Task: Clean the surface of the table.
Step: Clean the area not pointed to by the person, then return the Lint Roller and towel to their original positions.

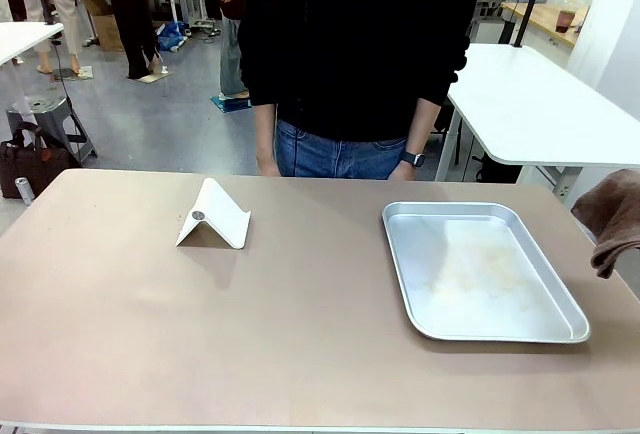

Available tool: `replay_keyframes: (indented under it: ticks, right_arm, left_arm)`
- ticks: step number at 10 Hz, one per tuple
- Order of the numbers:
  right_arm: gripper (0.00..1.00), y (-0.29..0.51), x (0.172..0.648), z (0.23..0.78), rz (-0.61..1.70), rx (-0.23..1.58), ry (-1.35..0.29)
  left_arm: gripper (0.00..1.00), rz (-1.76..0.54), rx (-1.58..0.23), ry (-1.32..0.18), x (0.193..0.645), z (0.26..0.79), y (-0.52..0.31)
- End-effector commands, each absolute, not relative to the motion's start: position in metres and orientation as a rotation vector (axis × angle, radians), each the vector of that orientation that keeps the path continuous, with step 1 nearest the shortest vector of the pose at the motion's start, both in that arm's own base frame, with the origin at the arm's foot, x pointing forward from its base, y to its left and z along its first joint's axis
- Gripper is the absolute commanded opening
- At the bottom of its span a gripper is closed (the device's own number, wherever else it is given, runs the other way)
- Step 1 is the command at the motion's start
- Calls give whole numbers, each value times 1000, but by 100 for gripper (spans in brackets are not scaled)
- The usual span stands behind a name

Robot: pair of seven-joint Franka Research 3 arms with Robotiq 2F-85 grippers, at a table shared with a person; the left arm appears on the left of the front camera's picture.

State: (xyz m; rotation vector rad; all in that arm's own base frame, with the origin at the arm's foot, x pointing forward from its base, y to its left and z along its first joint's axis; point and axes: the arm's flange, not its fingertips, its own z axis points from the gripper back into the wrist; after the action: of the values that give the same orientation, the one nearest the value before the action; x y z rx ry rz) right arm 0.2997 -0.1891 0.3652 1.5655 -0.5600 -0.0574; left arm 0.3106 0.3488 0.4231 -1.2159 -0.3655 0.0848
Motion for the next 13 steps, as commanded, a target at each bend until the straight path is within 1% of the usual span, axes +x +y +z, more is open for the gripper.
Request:
replay_keyframes:
  ticks: [1, 13]
  right_arm:
    - [7, -190, 297, 370, -47, 1566, -567]
    - [7, -190, 297, 370, -47, 1566, -567]
  left_arm:
    - [23, 92, -1211, -364, 307, 424, 342]
    - [23, 92, -1211, -364, 307, 424, 342]
